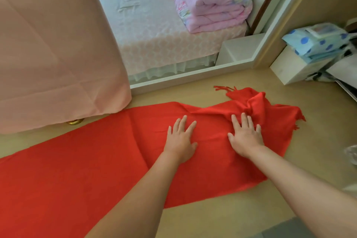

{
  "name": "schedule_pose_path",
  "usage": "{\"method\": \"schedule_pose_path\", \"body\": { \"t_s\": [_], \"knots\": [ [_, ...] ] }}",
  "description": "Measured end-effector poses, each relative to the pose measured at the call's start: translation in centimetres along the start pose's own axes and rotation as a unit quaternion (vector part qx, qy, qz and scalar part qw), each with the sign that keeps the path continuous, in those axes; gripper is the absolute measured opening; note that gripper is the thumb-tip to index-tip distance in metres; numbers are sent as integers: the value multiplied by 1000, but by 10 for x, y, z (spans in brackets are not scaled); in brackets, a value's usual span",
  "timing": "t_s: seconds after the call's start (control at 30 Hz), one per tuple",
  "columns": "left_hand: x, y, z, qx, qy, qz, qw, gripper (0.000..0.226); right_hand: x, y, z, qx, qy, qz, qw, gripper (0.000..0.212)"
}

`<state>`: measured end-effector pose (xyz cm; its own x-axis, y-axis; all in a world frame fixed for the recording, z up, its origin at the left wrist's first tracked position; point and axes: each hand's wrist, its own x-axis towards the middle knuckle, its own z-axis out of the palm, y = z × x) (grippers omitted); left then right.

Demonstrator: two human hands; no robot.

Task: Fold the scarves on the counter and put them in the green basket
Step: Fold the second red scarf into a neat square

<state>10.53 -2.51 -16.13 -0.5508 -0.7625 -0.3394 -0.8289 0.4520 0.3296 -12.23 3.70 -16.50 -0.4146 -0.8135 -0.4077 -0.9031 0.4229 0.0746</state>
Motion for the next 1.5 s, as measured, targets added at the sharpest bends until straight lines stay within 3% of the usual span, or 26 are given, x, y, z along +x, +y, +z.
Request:
{"method": "schedule_pose_path", "body": {
  "t_s": [0.1, 0.17, 0.27, 0.57, 0.63, 0.73, 0.8, 0.93, 1.03, 1.1, 1.2, 1.3, 1.5],
  "knots": [
    [-11, 0, 5, 39, 75, -1, 996, 56, -22, -16, 12, 37, 87, -93, 991, 63],
    [-20, -5, 11, 60, 62, 16, 996, 56, -40, -34, 23, 66, 67, -128, 987, 62],
    [-30, -9, 17, 40, 3, 41, 998, 76, -56, -42, 41, 69, -8, -106, 992, 69],
    [-53, 17, 38, 90, -85, 78, 989, 119, -54, 42, 27, 24, -61, -62, 996, 77],
    [-52, 30, 41, 97, -74, 81, 989, 112, -54, 49, 26, 13, -32, -64, 997, 78],
    [-40, 49, 40, 79, 8, 55, 995, 80, -46, 50, 22, 18, 50, -99, 994, 69],
    [-23, 57, 36, 81, 45, 17, 996, 73, -33, 52, 15, 49, 63, -131, 988, 66],
    [14, 65, 33, 86, -36, -67, 993, 105, 2, 70, 6, 43, -1, -142, 989, 73],
    [31, 68, 37, 96, -74, -32, 992, 115, 30, 91, -1, 11, -20, -87, 996, 71],
    [36, 72, 39, 91, -60, -5, 994, 110, 40, 102, -5, -17, -22, -57, 998, 70],
    [33, 78, 46, 58, 13, 0, 998, 85, 38, 103, -5, -36, 33, -64, 997, 67],
    [17, 78, 57, 30, 128, -15, 991, 60, 18, 84, 3, 10, 75, -145, 987, 63],
    [-32, 52, 55, 2, 172, -34, 985, 47, -31, 8, 23, 73, 25, -277, 958, 53]
  ]
}}
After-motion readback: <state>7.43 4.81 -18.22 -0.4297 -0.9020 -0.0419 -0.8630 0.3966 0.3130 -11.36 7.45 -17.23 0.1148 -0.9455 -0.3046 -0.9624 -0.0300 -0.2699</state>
